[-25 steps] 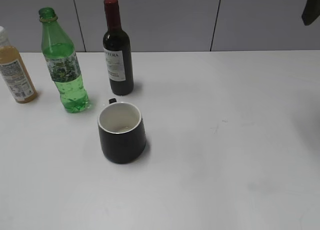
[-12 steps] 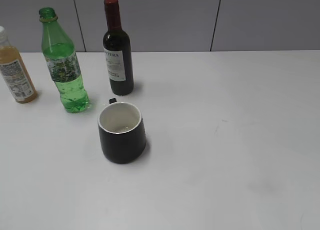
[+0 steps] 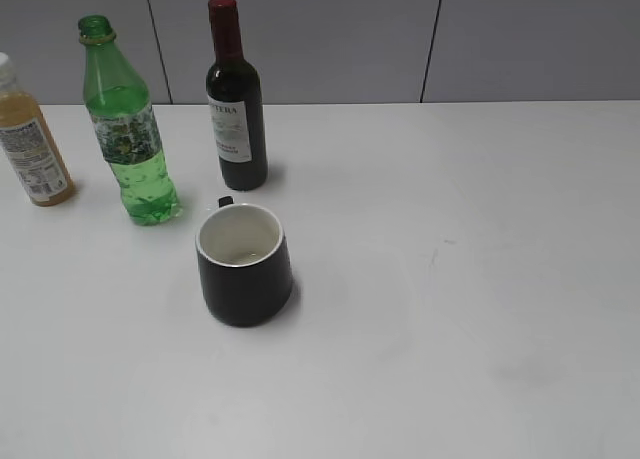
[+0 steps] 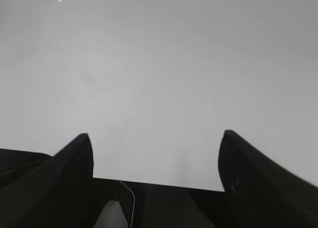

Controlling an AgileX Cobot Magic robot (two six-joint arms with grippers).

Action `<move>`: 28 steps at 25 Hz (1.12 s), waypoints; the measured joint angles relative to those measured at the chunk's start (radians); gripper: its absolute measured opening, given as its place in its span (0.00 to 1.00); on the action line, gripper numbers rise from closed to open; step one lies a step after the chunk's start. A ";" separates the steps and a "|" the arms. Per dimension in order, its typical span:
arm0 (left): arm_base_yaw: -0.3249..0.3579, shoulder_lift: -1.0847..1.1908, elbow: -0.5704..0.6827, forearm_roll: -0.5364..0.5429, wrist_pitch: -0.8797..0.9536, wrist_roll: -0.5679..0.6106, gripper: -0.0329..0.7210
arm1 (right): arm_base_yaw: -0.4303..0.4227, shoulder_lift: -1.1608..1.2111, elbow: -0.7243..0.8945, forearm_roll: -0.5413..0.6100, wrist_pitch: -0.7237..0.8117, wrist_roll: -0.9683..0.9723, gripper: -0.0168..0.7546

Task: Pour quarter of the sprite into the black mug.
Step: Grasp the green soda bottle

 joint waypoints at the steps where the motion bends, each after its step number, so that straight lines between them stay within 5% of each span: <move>1: 0.000 0.000 0.000 0.000 0.000 0.000 0.76 | 0.000 -0.047 0.023 0.000 -0.003 0.000 0.79; 15: 0.000 0.000 0.000 0.000 0.000 0.000 0.77 | 0.000 -0.606 0.280 0.005 -0.038 0.000 0.79; 28: 0.000 0.000 0.000 0.000 0.000 0.000 0.76 | -0.014 -0.634 0.311 0.002 -0.191 0.000 0.79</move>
